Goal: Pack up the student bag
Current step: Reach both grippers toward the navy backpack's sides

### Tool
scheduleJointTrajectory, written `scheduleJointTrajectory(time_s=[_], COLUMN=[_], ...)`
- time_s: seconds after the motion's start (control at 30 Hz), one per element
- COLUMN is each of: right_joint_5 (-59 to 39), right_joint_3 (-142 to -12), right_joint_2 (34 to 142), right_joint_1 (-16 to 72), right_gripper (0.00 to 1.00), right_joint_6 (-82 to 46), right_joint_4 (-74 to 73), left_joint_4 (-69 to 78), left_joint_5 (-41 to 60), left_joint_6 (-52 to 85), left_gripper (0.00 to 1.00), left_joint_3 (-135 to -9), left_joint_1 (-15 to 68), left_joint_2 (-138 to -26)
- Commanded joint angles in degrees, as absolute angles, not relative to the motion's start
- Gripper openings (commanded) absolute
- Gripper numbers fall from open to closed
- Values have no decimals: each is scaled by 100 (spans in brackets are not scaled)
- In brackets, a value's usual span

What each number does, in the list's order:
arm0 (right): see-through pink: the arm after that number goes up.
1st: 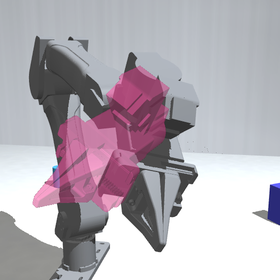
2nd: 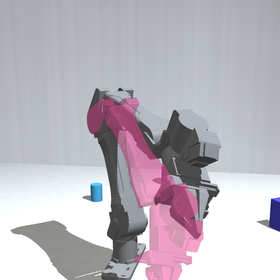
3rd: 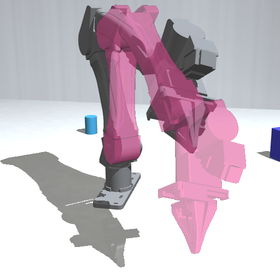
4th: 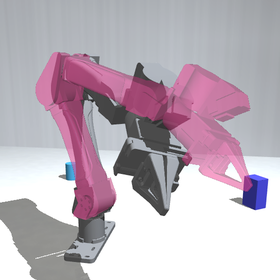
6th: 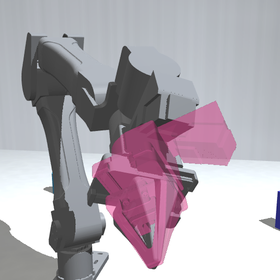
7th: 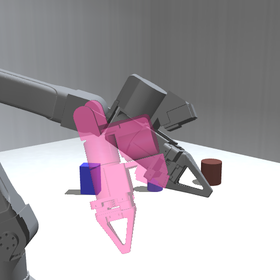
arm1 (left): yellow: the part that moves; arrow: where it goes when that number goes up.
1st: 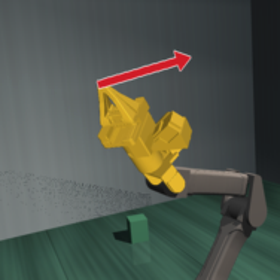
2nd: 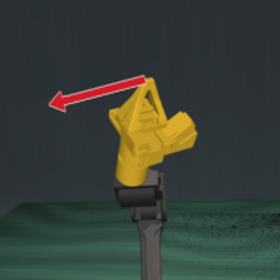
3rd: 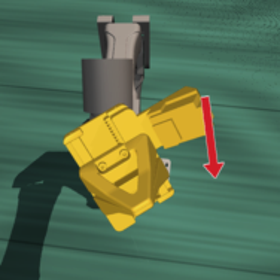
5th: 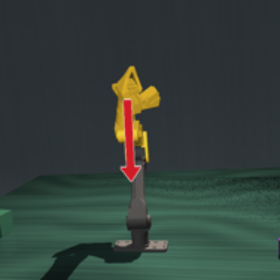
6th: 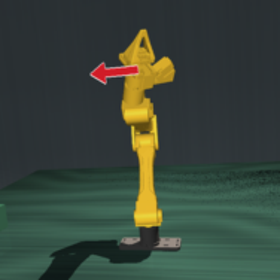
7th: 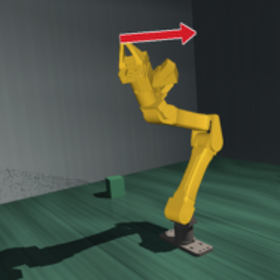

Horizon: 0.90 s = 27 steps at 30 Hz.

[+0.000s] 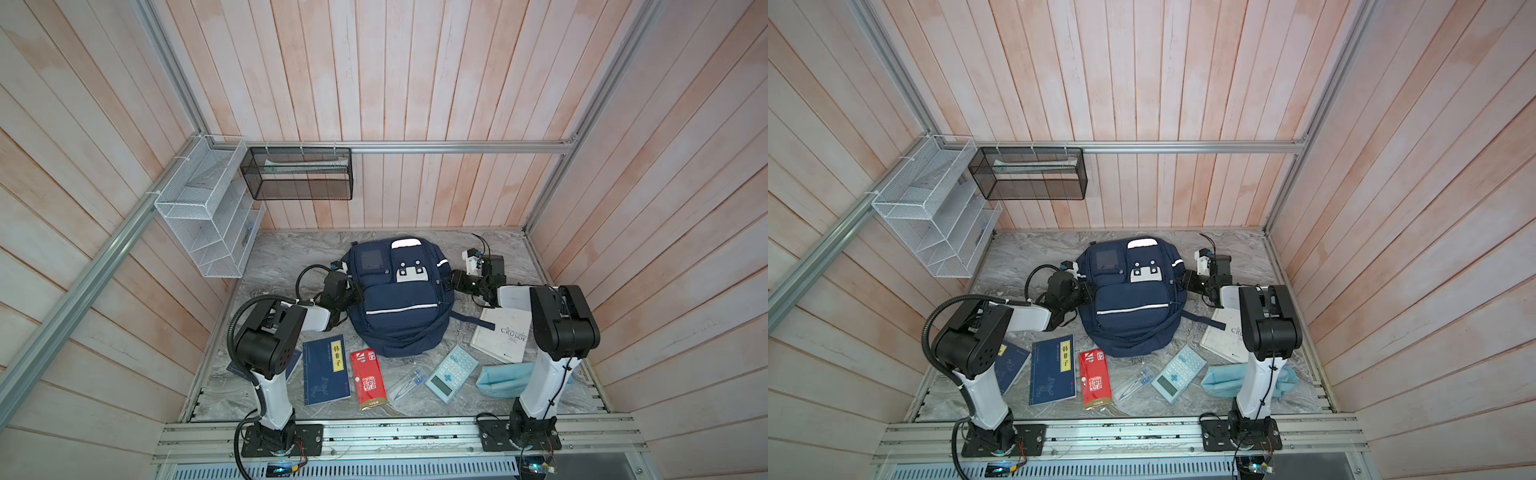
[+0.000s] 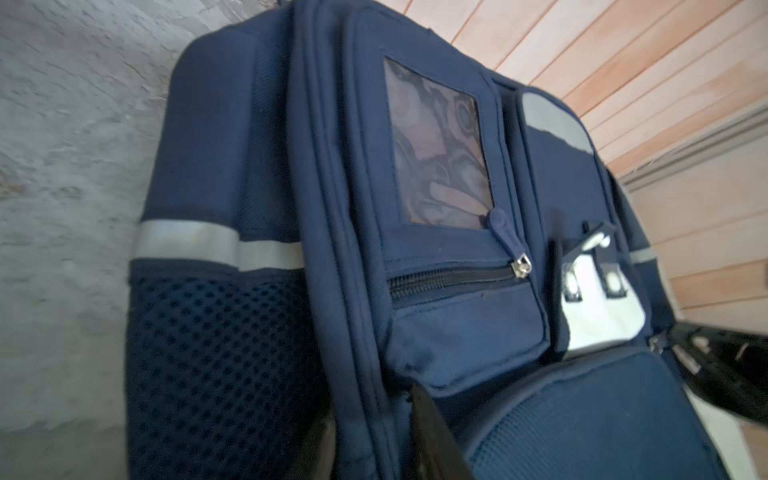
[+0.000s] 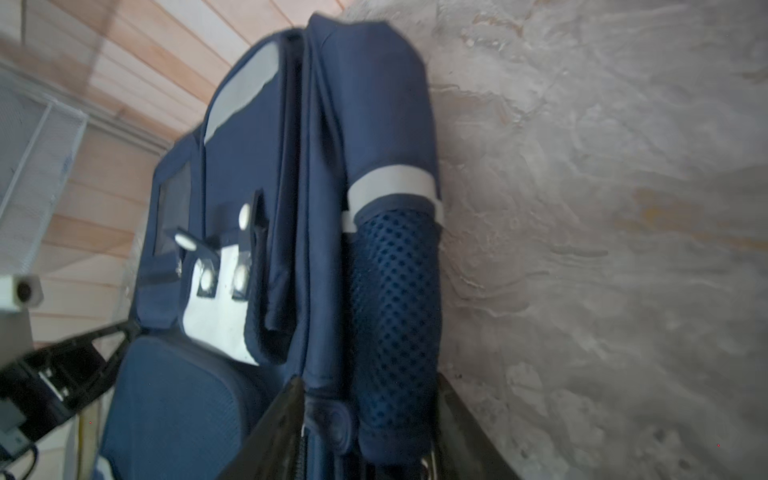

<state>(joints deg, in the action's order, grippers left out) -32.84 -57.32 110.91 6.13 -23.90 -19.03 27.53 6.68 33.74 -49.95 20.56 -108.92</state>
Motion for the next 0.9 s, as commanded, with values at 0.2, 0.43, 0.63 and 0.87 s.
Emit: scheduleJointTrajectory(time_s=[0.2, 0.43, 0.63, 0.87], right_joint_5=[-3639, -3360, -3190, -2725], right_joint_3=[-5663, -5412, -5420, -5416], right_joint_2=[10848, 10345, 9958, 9439], right_joint_1=[742, 1231, 1782, 1306], right_gripper=[14, 20, 37, 62], right_joint_6=[-2298, -2273, -2036, -1961], right_joint_4=[-1477, -1234, -594, 164], left_joint_4=[2190, 1399, 1337, 1157], left_joint_5=[1125, 1309, 1463, 1478], left_joint_6=[3148, 3078, 3104, 2832], left_gripper=[16, 16, 27, 65], left_joint_3=[-6789, -8711, -9062, -8236], left_joint_1=[2074, 2098, 2076, 1817], left_joint_2=[-11889, -12867, -12897, -11710])
